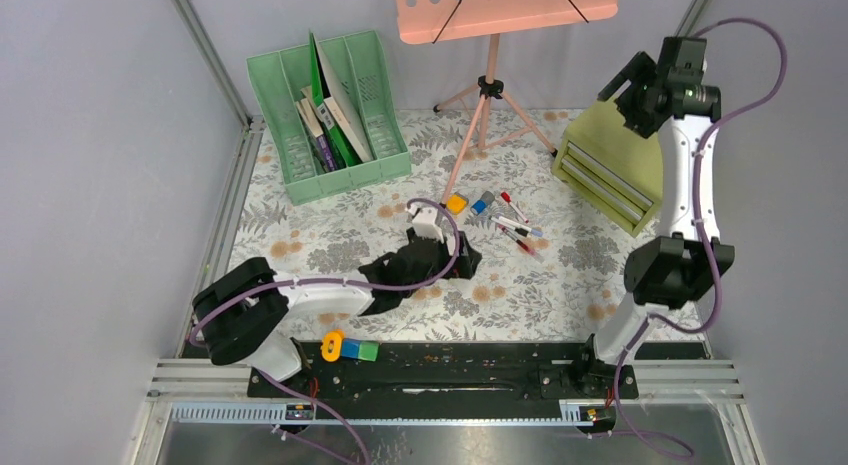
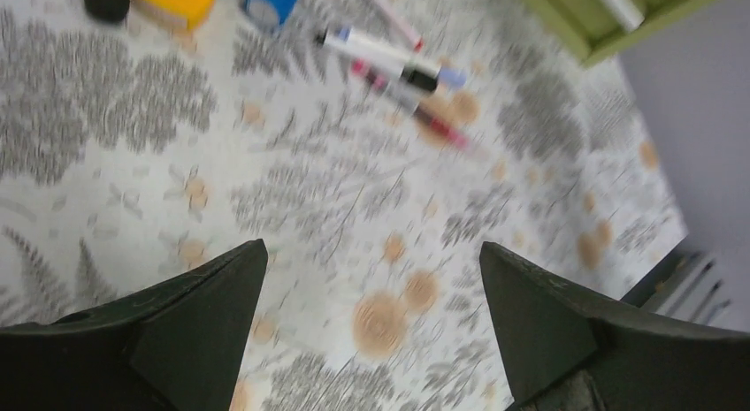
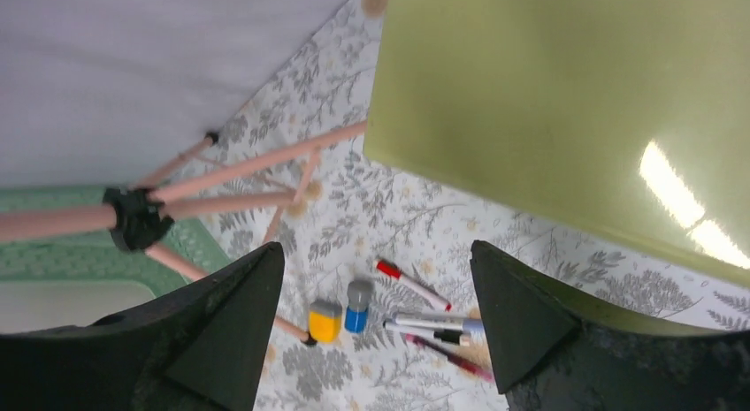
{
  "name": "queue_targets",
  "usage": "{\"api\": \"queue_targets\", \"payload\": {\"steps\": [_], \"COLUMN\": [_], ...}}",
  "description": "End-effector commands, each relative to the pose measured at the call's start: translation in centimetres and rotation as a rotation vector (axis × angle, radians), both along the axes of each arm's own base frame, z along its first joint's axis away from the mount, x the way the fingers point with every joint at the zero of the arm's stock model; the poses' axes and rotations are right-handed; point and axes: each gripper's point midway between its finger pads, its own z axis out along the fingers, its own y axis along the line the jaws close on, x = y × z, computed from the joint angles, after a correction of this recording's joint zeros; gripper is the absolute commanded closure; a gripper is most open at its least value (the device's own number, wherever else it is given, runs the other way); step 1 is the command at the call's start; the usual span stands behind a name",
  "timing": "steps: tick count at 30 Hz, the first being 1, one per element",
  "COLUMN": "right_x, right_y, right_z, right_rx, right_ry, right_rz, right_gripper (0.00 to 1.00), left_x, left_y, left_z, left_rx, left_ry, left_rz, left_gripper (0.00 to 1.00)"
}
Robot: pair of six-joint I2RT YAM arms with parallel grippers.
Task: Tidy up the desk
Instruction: Move the storage box to the center of the board.
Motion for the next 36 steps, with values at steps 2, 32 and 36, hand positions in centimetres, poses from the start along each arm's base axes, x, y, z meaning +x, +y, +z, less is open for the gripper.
{"api": "queue_targets", "payload": {"steps": [2,32,36], "right_x": [3.6,13.4,13.3], "right_y": [-3.5,-13.7,-13.7], "right_z": [2.9,-5.3,-5.3], "right_rx": [-0.098,0.153,0.132], "right_ry": [-0.047,-0.126,-0.122], "right_rz": [-0.129,-0.559,-0.563], "right_gripper": [0.17,0.63,0.73], "left_x": [-0.7,-0.8,-0.8], "left_y": [2.0,1.4,1.4], "left_z": [0.6,-0.7,-0.6], "left_rx": [-0.012,-0.007,-0.008], "left_ry": [-0.102,-0.084,-0.084], "left_rz": [0.062,0.04,0.042], "left_gripper": [0.07,0.07,0.07]}}
